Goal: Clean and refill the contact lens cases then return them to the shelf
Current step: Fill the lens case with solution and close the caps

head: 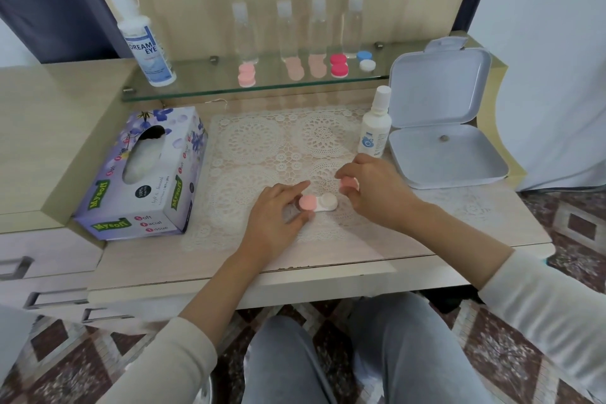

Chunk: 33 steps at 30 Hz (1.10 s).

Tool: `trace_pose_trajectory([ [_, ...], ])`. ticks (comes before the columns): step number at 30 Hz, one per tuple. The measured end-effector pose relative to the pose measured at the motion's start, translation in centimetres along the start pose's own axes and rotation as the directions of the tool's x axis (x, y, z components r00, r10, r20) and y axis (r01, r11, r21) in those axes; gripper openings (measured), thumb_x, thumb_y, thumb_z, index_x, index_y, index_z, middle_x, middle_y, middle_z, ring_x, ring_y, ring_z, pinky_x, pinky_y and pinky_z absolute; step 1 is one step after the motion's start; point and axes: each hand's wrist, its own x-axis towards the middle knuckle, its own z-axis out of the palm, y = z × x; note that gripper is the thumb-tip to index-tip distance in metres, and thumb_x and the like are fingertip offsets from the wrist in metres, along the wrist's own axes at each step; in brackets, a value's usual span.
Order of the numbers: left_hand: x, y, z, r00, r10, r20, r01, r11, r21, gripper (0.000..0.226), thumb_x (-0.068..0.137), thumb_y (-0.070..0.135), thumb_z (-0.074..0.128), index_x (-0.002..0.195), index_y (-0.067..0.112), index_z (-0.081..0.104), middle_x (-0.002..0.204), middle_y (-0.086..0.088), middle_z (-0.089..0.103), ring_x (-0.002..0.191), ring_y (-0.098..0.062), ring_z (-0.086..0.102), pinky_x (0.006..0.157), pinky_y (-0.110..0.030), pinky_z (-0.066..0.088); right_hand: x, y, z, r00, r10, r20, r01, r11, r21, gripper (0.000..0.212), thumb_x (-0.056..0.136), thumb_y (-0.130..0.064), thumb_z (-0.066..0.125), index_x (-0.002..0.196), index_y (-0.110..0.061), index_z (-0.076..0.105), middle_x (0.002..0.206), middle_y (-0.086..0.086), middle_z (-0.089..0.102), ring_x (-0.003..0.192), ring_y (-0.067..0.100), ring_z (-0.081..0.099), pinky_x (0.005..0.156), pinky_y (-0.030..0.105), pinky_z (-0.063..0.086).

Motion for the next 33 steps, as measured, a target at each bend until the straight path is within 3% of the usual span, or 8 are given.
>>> trace_pose_trajectory([
  [7, 0.1, -0.2, 0.1, 1.000, 0.030, -0.008, -0.030, 0.999, 0.030, 0.034, 0.080, 0.022, 0.070, 0.113, 0.015, 0.065, 0.095, 0.008, 0.052, 0.092, -0.011, 0.044, 0.080, 0.000, 0.025, 0.7, -1.4, 0.5, 0.974, -0.108, 0.198, 0.095, 0.993, 0.073, 0.030, 0.088, -0.005, 0.052, 0.113, -0.014, 0.064, 0.103, 0.008, 0.054, 0.085, 0.016, 0.047, 0.070, 0.022, 0.037],
  [11, 0.1, -0.1, -0.1, 1.000, 0.023, -0.018, -0.023, 1.000, -0.005, 0.035, 0.077, 0.018, 0.071, 0.111, 0.013, 0.066, 0.090, 0.008, 0.051, 0.091, -0.011, 0.044, 0.079, 0.000, 0.025, 0.9, -1.7, 0.4, 0.970, -0.105, 0.219, 0.099, 0.994, 0.037, 0.028, 0.083, -0.001, 0.053, 0.106, -0.009, 0.066, 0.096, 0.011, 0.058, 0.088, 0.022, 0.052, 0.074, 0.033, 0.046],
  [16, 0.1, -0.2, 0.0, 0.999, 0.049, -0.019, -0.048, 0.999, 0.022, 0.034, 0.077, 0.019, 0.071, 0.111, 0.013, 0.066, 0.091, 0.007, 0.050, 0.090, -0.011, 0.044, 0.080, 0.000, 0.025, 1.1, -1.5, 0.6, 0.965, -0.093, 0.244, 0.099, 0.995, -0.010, 0.023, 0.084, -0.002, 0.053, 0.101, -0.007, 0.067, 0.096, 0.009, 0.059, 0.088, 0.018, 0.048, 0.068, 0.023, 0.035],
  [20, 0.1, -0.3, 0.2, 0.998, 0.059, -0.024, -0.058, 0.998, 0.036, 0.034, 0.077, 0.019, 0.072, 0.109, 0.012, 0.067, 0.090, 0.006, 0.050, 0.089, -0.012, 0.043, 0.079, 0.001, 0.024, 1.6, -1.5, 0.6, 0.967, -0.073, 0.244, 0.094, 0.993, -0.076, 0.015, 0.083, -0.015, 0.059, 0.089, -0.002, 0.063, 0.089, 0.009, 0.059, 0.083, 0.018, 0.048, 0.064, 0.026, 0.040],
  [23, 0.1, -0.4, 0.2, 0.997, 0.067, -0.026, -0.066, 0.997, 0.039, 0.033, 0.076, 0.018, 0.072, 0.108, 0.012, 0.068, 0.090, 0.004, 0.051, 0.089, -0.014, 0.045, 0.079, 0.000, 0.025, 1.9, -1.5, 0.4, 0.964, -0.034, 0.264, 0.084, 0.980, -0.181, 0.034, 0.080, -0.037, 0.065, 0.078, -0.005, 0.054, 0.081, 0.007, 0.054, 0.075, 0.020, 0.046, 0.054, 0.023, 0.035],
  [25, 0.1, -0.4, 0.2, 0.997, 0.069, -0.024, -0.068, 0.997, 0.038, 0.033, 0.076, 0.018, 0.073, 0.108, 0.012, 0.068, 0.090, 0.004, 0.051, 0.089, -0.014, 0.045, 0.079, 0.000, 0.026, 2.2, -1.3, -0.1, 0.959, -0.040, 0.281, 0.078, 0.989, -0.127, 0.044, 0.071, -0.044, 0.073, 0.092, -0.007, 0.062, 0.091, 0.006, 0.061, 0.081, 0.021, 0.053, 0.065, 0.028, 0.044],
  [28, 0.1, -0.4, 0.2, 0.998, 0.056, -0.024, -0.055, 0.998, 0.030, 0.034, 0.076, 0.018, 0.072, 0.109, 0.012, 0.067, 0.090, 0.005, 0.050, 0.090, -0.012, 0.044, 0.080, 0.000, 0.025, 2.2, -1.2, -1.1, 0.938, -0.093, 0.334, 0.105, 0.994, -0.019, 0.048, 0.074, -0.021, 0.074, 0.119, -0.017, 0.059, 0.109, -0.003, 0.063, 0.081, 0.008, 0.049, 0.077, 0.022, 0.040],
  [33, 0.0, -0.3, 0.2, 0.999, 0.051, -0.020, -0.050, 0.998, 0.035, 0.035, 0.077, 0.019, 0.071, 0.111, 0.012, 0.066, 0.092, 0.006, 0.050, 0.092, -0.012, 0.044, 0.082, -0.002, 0.026, 2.0, -1.1, -0.5, 0.948, -0.124, 0.294, 0.139, 0.990, -0.029, 0.027, 0.079, -0.009, 0.063, 0.105, -0.015, 0.067, 0.099, 0.002, 0.068, 0.082, 0.011, 0.050, 0.079, 0.026, 0.047],
])
